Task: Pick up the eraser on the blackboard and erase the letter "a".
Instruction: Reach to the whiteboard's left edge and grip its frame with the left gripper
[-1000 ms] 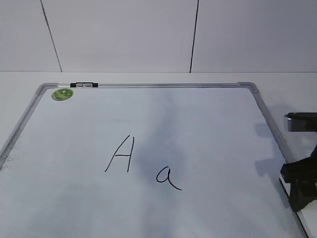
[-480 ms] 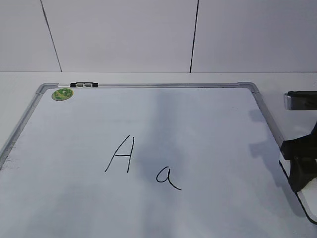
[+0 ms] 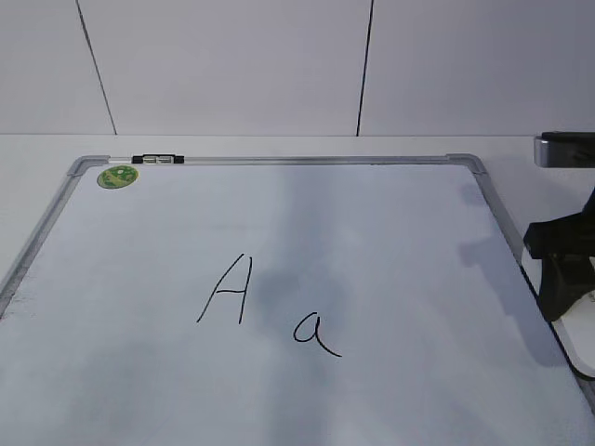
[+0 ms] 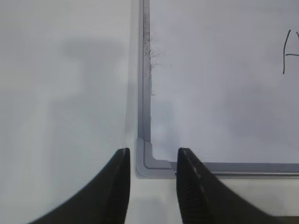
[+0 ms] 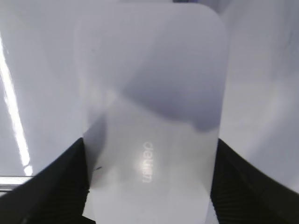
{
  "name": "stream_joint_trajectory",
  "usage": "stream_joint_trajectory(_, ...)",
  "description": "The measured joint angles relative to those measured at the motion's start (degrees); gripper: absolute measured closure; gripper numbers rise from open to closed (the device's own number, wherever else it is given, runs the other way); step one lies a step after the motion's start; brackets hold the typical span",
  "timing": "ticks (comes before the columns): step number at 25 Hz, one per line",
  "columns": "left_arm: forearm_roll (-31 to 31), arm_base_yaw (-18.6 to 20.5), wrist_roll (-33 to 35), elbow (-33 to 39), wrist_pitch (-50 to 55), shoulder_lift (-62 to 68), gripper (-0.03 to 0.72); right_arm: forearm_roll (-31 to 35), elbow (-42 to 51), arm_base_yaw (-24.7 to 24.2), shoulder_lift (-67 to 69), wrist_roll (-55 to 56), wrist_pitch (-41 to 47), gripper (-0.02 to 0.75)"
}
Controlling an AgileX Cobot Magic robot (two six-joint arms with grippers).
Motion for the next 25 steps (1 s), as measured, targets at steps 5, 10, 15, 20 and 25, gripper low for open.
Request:
stream_joint_trajectory(5, 0.0, 0.0, 0.0, 0.0, -0.2, 7.7, 0.435, -0.5, -0.7, 0.6, 0.0, 0.1, 0.1, 0.176)
stream_joint_trajectory(10, 0.0, 0.0, 0.0, 0.0, -1.0, 18.5, 0.435, -2.3, -0.7, 3.4, 0.0, 1.2, 0.2, 0.176)
stream_joint_trajectory(15, -0.6, 0.0, 0.0, -1.9, -4.7, 27.5, 0.435, -2.9, -0.7, 3.5, 0.0, 1.4, 0.2, 0.176)
stream_joint_trajectory(20, -0.2, 0.0, 0.0, -7.1, -7.6, 36.8, 0.434, -3.8, -0.7, 3.5, 0.0, 1.5, 0.2, 0.176)
stream_joint_trajectory(25, 0.6, 0.0, 0.0, -13.3, -8.6, 47.4, 0.434, -3.9, -0.7, 3.5, 0.0, 1.5, 0.3, 0.176)
